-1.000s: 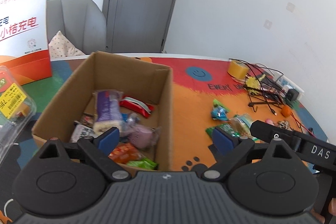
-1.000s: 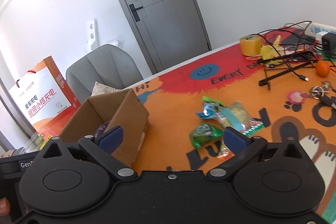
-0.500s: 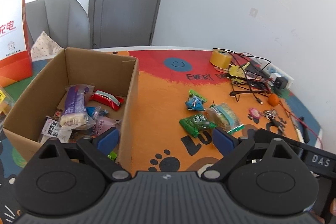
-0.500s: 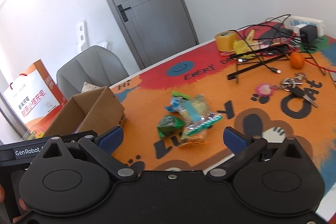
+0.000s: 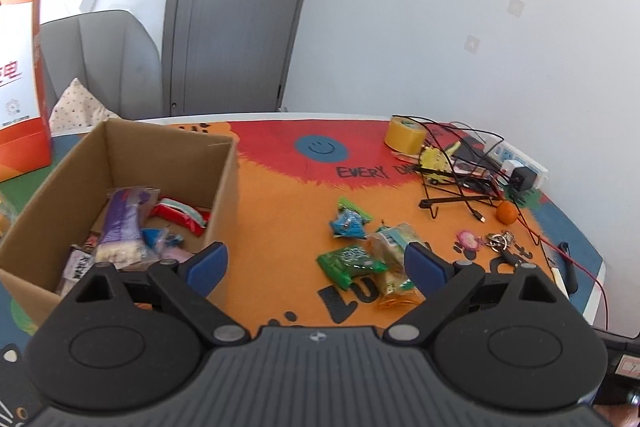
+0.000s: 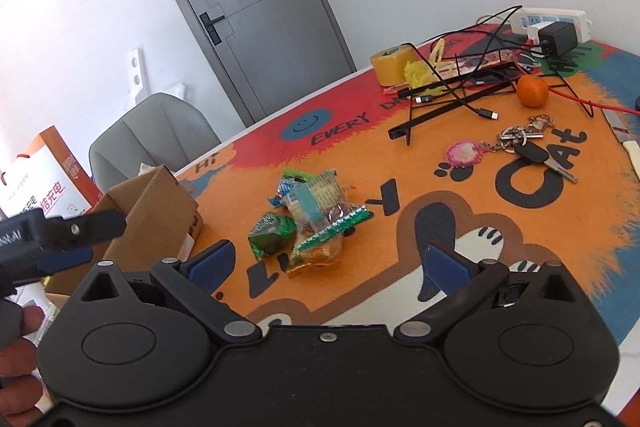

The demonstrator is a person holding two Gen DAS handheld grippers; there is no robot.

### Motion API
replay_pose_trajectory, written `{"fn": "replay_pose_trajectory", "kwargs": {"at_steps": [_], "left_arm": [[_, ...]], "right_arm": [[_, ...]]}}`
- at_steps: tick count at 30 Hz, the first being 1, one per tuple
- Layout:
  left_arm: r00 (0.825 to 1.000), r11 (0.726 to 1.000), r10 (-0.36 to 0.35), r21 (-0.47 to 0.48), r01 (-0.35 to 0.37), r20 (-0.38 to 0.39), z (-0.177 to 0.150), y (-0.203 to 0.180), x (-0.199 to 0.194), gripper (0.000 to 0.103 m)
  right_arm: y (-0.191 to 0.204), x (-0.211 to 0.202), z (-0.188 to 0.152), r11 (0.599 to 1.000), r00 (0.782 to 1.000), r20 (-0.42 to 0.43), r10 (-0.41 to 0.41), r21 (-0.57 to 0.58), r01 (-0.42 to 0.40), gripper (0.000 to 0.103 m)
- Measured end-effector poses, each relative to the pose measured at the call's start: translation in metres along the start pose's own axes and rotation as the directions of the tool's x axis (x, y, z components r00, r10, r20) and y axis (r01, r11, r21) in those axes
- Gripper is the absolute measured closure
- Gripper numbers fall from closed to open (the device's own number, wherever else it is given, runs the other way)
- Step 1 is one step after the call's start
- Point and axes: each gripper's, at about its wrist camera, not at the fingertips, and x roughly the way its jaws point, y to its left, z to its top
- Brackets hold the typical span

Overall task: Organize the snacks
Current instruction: 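Close the right gripper on the clear green-striped snack bag, then grasp the green packet with left while right lifts the striped bag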

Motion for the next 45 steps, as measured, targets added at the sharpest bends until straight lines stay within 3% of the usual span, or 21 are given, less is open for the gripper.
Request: {"fn": "replay_pose_trajectory", "kwargs": {"at_steps": [8,19,33,36,37,38,45], "left_arm": [[0.999,0.998,-0.036,0.043,0.037,-0.010,-0.007,-0.019,0.017,0.013],[0.997,1.000,-0.022,0.020,0.023,-0.072,-0.007,-0.019,0.061,0.034],[0.996,0.999,0.024,-0.040,-0.028,-0.090,0.003,-0.003,0.082,0.042],[0.995,0.999,0.028,-0.043,-0.033,-0.099,0.004,-0.001,0.087,0.042],[0.994,0.999,0.029,-0.042,-0.033,-0.104,0.004,-0.002,0.089,0.042],[0.994,0.999,0.028,-0.039,-0.032,-0.110,0.003,-0.002,0.091,0.042],[0.990,1.000,0.023,-0.018,-0.026,-0.141,0.000,-0.014,0.105,0.039]], "right_arm": [[-0.005,0.014,-0.003,1.000,1.000,-0.022,0.011,0.004,-0.011,0.016],[-0.006,0.043,0.013,0.999,1.000,-0.016,0.006,-0.032,-0.007,0.016],[0.009,0.087,0.027,0.992,0.999,-0.040,0.034,-0.119,-0.039,0.016],[0.011,0.093,0.027,0.989,0.998,-0.047,0.040,-0.138,-0.046,0.024],[0.012,0.095,0.026,0.989,0.998,-0.049,0.041,-0.143,-0.048,0.035],[0.012,0.097,0.026,0.988,0.997,-0.058,0.042,-0.149,-0.050,0.053],[-0.001,0.088,0.026,0.993,0.999,-0.029,0.045,-0.111,-0.048,0.054]]}}
